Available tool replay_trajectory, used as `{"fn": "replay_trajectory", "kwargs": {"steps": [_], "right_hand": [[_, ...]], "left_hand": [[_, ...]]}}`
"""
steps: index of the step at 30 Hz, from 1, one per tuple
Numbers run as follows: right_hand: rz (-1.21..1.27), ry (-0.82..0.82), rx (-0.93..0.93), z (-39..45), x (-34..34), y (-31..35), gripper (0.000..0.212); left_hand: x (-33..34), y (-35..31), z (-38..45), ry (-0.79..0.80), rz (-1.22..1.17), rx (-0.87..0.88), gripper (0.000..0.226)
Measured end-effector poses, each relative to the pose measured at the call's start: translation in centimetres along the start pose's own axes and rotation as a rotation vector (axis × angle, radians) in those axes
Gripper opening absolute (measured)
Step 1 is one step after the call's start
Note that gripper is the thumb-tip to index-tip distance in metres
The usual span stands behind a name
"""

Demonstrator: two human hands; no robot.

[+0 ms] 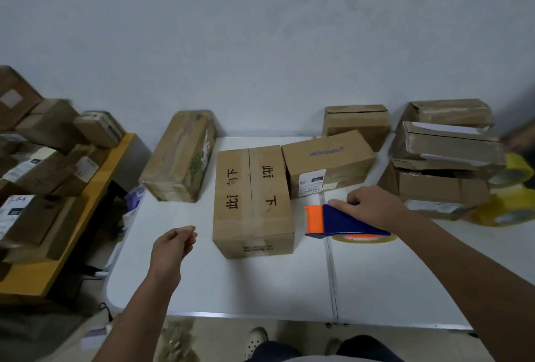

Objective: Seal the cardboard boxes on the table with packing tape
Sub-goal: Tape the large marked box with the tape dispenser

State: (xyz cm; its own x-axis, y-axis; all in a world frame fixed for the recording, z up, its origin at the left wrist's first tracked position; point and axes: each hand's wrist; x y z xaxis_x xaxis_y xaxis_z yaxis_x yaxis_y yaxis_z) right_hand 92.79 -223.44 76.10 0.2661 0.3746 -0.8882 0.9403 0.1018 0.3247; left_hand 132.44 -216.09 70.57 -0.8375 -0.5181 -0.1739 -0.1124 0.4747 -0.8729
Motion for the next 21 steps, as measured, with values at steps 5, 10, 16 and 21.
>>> {"fn": "replay_trajectory", "kwargs": {"steps": [5, 10, 16, 21], "right_hand": [[-0.079, -0.036, 0.056, 0.7, 0.7, -0.6, 0.072], [-0.13, -0.052, 0.026, 1.2, 1.7, -0.7, 0.085], [-0.131, -0.056, 0.025, 1.2, 2.3, 0.0, 0.083], [-0.14, -0.05, 0.039, 1.2, 2.2, 0.6, 0.065]], "left_hand": [[1.1, 1.2, -1.3, -0.053, -0.051, -0.052, 0.013], [1.8, 2.0, -1.7, -0.07, 0.072, -0.013, 0.023], [2.1, 1.7, -2.0, -0.092, 0.132, -0.048, 0.04], [2.6, 1.8, -2.1, -0.089, 0.178, -0.086, 0.052]]}}
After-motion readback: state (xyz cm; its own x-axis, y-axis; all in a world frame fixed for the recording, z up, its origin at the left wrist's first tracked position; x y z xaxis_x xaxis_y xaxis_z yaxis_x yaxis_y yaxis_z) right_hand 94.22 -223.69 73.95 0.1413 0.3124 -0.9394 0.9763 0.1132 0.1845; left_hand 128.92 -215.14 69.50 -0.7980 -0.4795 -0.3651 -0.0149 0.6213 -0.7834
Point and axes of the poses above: each hand's wrist, its own z-axis towards the middle knuckle, its own x-axis out of the palm, y = z × x, and after that the axes turned 1 degree about -y, right-handed
